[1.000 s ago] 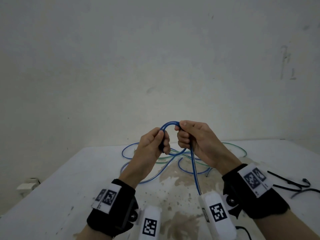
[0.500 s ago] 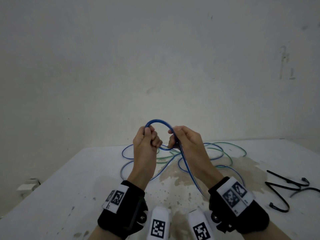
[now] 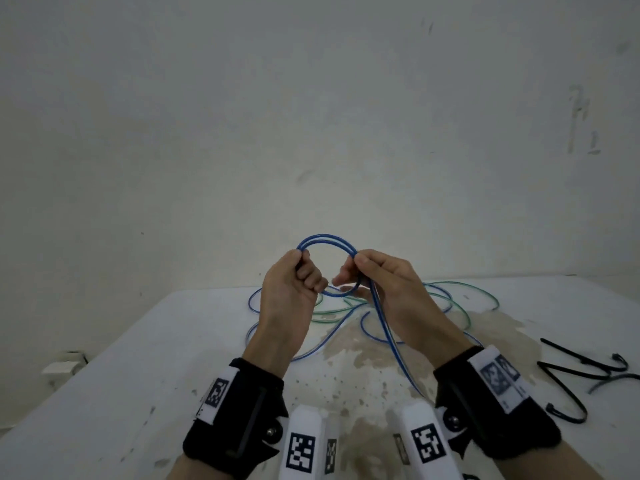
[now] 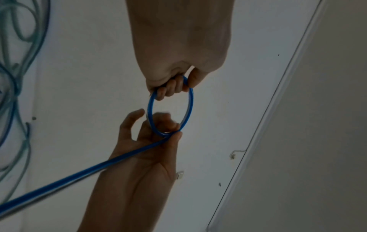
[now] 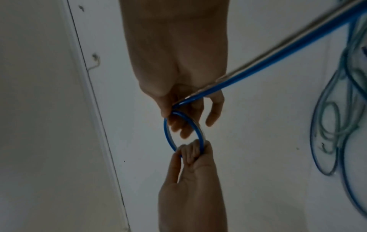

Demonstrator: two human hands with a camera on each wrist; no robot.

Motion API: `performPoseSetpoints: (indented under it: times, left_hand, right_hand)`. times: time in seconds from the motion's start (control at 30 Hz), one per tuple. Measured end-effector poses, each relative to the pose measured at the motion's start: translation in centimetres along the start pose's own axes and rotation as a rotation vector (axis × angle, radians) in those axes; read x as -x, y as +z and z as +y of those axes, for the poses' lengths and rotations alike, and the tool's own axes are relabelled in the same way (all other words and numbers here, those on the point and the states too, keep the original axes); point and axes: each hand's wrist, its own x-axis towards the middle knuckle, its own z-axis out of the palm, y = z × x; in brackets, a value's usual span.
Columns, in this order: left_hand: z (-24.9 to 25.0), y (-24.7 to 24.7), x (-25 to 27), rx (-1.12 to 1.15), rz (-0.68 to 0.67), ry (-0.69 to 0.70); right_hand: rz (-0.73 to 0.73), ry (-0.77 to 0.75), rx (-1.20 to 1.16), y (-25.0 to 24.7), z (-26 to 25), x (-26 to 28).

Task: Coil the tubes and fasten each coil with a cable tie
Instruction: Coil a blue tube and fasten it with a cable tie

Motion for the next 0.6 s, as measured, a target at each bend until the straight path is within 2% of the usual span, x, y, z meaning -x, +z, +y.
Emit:
performPoseSetpoints:
  times: [0.17,0.27,0.4,0.5,0.6]
  left_hand:
    - [-0.5,-0.1,-0.4,0.188,0.080,-0.010]
    - [-0.9,-0.4,-0.2,0.192,0.022,-0.015]
    - [-1.0,-1.2,0.1,-0.099,-0.188,0.015]
    - [-0.6,-1.9,0.1,-0.283,-0.297,0.040]
    - [0.1,-1.8,0.2,-0.363,-0.293,0.063]
  right_hand:
    - [-0.098,0.048,0.102,0.7,0.5,0.6]
    - [-0.053,0.022,-0.015,0.7,0.6,0.4]
    - [0.010,0.117,-0.378,-0.6,-0.3,-0.5]
    - [-0.040,0.179,-0.374,-1.2,-1.0,-0.8]
    - [-0.065,0.220,-0.342,-1.4,-1.5,-0.9]
